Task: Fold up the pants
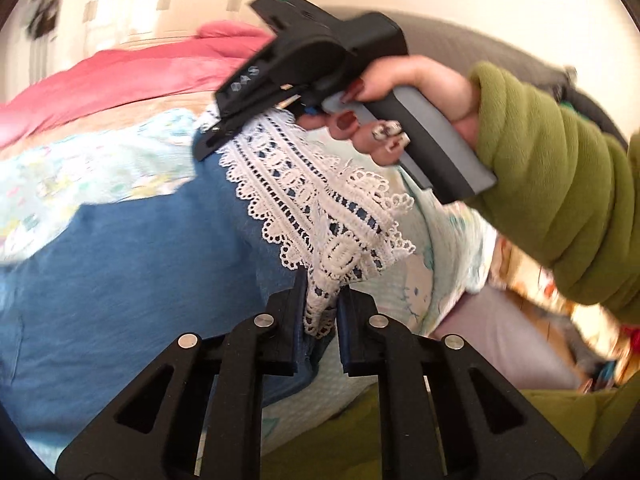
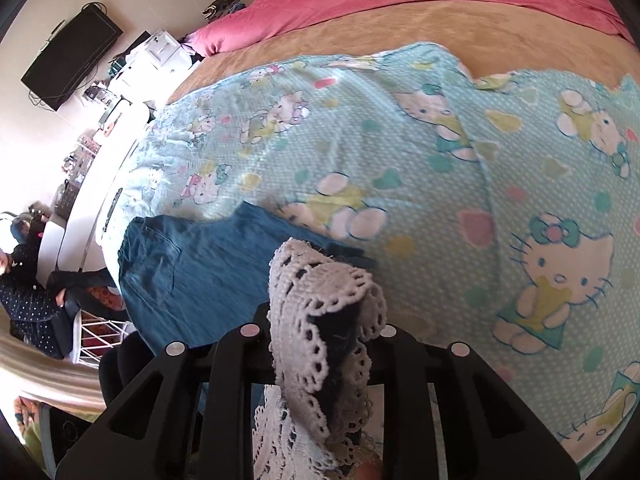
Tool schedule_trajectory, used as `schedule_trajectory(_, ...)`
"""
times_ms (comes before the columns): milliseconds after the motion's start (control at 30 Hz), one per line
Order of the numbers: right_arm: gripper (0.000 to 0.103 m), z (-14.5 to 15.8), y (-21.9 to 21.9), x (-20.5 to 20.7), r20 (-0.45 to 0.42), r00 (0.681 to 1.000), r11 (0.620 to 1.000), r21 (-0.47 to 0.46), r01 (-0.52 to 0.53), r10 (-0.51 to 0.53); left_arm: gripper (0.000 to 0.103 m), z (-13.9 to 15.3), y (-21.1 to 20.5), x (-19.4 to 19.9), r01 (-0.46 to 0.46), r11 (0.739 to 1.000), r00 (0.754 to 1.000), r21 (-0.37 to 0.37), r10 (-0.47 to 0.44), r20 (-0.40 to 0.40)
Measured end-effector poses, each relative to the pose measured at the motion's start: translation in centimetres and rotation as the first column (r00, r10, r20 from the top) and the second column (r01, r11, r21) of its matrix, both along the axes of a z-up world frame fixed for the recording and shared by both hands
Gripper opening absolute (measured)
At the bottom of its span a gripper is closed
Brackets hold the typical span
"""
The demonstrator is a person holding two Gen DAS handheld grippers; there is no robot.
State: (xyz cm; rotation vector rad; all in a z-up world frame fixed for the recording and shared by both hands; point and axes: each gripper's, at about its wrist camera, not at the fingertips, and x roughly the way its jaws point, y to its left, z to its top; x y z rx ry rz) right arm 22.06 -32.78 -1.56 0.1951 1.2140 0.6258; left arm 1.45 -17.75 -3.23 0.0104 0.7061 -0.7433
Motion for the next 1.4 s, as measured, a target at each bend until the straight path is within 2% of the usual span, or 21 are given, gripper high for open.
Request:
schedule_trajectory(267, 0.021, -0.4, 8.8, 2.2, -0.03, 0.999, 0.996, -0.09, -0.021, 0.019, 0.007, -0.1, 5.8, 0.5, -0.156, 0.984, 0.987, -0.089, 0.153, -0.049)
schedule_trajectory(367, 0.021, -1.3, 11.9, 2.9, -0.049, 0.999, 0.989, -0.145, -0.021, 0.014, 0.007, -0.8, 8.2, 1.2, -0.218, 0.968, 0.973, -0.125, 0.206, -0.105)
schedule_trajectory(467, 0.021, -2.4, 14.5, 3.3, -0.062, 0.998, 0.98, -0.199, -0.018, 0.006, 0.007, -2.1, 10.5, 1.7, -0.288, 0.94, 0.948, -0.183, 0.253, -0.192)
schedule_trajectory(567, 0.021, -3.3, 16.6, 3.7, -0.072, 0.997, 0.969, -0.246, -0.009, -0.009, 0.007, -2.5, 12.3, 2.1, -0.331, 0.922, 0.93, -0.201, 0.283, -0.236)
schedule_trajectory(700, 0.033, -4.1, 18.7, 4.5, -0.092, 0.995, 0.965, -0.261, 0.012, -0.037, 0.008, -2.9, 13.7, 1.9, -0.357, 0.907, 0.917, -0.222, 0.296, -0.267)
schedule_trajectory(733, 0.041, -3.9, 19.0, 4.7, -0.091, 0.995, 0.968, -0.249, 0.017, -0.041, 0.008, -3.0, 13.8, 1.9, -0.361, 0.906, 0.915, -0.221, 0.299, -0.269)
schedule_trajectory(800, 0.049, -2.9, 19.3, 5.1, -0.083, 0.995, 0.979, -0.2, 0.028, -0.045, 0.008, -2.9, 13.9, 1.6, -0.366, 0.904, 0.913, -0.219, 0.304, -0.271)
schedule_trajectory(967, 0.054, 1.2, 18.5, 5.9, -0.017, 0.999, 0.997, -0.066, 0.028, -0.029, 0.013, -3.0, 14.9, 1.1, -0.394, 0.889, 0.9, -0.233, 0.322, -0.293)
schedule_trajectory(1033, 0.066, 2.4, 17.6, 5.7, 0.016, 1.0, 0.999, -0.036, 0.022, -0.021, 0.016, -3.2, 15.5, 1.0, -0.407, 0.881, 0.895, -0.242, 0.331, -0.301)
schedule_trajectory(1167, 0.067, 3.1, 15.0, 5.0, 0.057, 0.998, 0.999, -0.035, -0.003, 0.005, 0.024, -3.3, 16.3, 0.7, -0.43, 0.866, 0.882, -0.256, 0.343, -0.322)
schedule_trajectory(1233, 0.067, 2.5, 13.9, 4.6, 0.058, 0.998, 0.998, -0.063, -0.019, 0.023, 0.025, -3.4, 16.6, 0.6, -0.436, 0.861, 0.879, -0.263, 0.345, -0.329)
schedule_trajectory(1400, 0.067, 0.3, 12.4, 3.3, 0.063, 0.997, 0.993, -0.112, -0.042, 0.049, 0.038, -3.4, 17.1, 0.3, -0.445, 0.849, 0.877, -0.286, 0.348, -0.331)
